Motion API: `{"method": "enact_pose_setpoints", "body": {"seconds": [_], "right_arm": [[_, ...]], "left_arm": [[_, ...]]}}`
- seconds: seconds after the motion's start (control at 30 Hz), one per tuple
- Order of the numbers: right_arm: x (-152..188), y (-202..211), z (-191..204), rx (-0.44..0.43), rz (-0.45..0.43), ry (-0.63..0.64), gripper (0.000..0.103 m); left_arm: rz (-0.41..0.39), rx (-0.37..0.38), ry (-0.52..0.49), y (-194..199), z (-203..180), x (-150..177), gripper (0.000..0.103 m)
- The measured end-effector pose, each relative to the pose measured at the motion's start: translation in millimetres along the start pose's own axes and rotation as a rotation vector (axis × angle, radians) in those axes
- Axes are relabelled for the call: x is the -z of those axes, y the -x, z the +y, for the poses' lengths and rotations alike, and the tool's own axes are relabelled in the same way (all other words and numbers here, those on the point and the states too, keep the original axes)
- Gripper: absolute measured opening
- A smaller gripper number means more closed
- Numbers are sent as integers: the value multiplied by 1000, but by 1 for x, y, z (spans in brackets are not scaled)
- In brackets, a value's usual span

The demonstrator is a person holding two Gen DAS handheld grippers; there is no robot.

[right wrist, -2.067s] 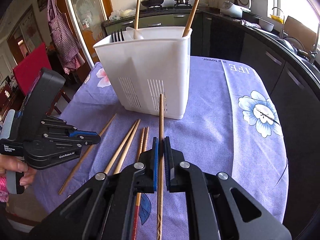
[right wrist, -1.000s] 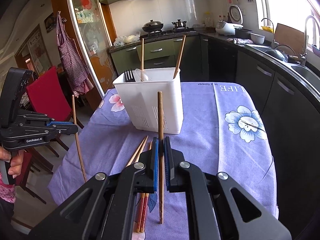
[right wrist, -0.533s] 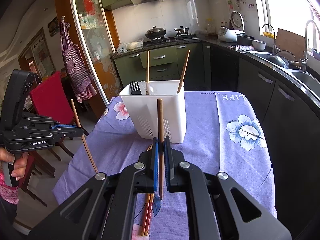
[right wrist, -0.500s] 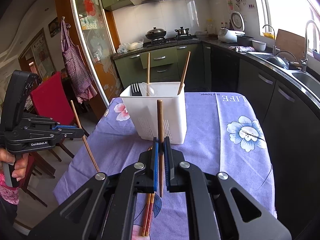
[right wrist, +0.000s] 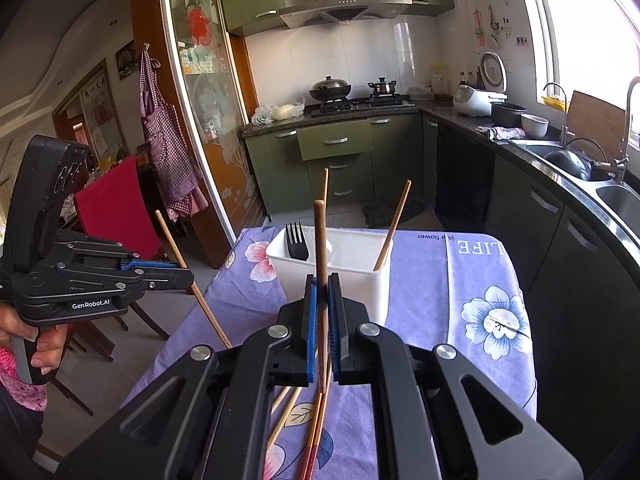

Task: Organize utensils
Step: 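Lift both held chopsticks upright into the white caddy and open both grippers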

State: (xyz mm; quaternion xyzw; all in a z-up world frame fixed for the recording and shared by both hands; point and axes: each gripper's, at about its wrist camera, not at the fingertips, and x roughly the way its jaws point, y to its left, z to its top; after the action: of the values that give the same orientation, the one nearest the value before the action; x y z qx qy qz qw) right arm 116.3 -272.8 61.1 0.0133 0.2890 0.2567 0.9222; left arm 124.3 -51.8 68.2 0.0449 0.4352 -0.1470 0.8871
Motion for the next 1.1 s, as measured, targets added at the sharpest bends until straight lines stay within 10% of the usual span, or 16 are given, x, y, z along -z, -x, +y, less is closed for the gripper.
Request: {"method": "enact_pose_setpoints", "body": {"seconds": [0.47,0.97,1.1], "right_arm": [[-112,3,-12,51,-192,-26,6],[-80,-101,-61,78,-45,-127,6],[-68,-115,-65,77,-17,-129,6]], "left_arm": [[-282,-50,26,55,1,-94,5],[-92,-44,85,-58,21,-89,7],[-92,-44,90,-62,22,-80,32]]}}
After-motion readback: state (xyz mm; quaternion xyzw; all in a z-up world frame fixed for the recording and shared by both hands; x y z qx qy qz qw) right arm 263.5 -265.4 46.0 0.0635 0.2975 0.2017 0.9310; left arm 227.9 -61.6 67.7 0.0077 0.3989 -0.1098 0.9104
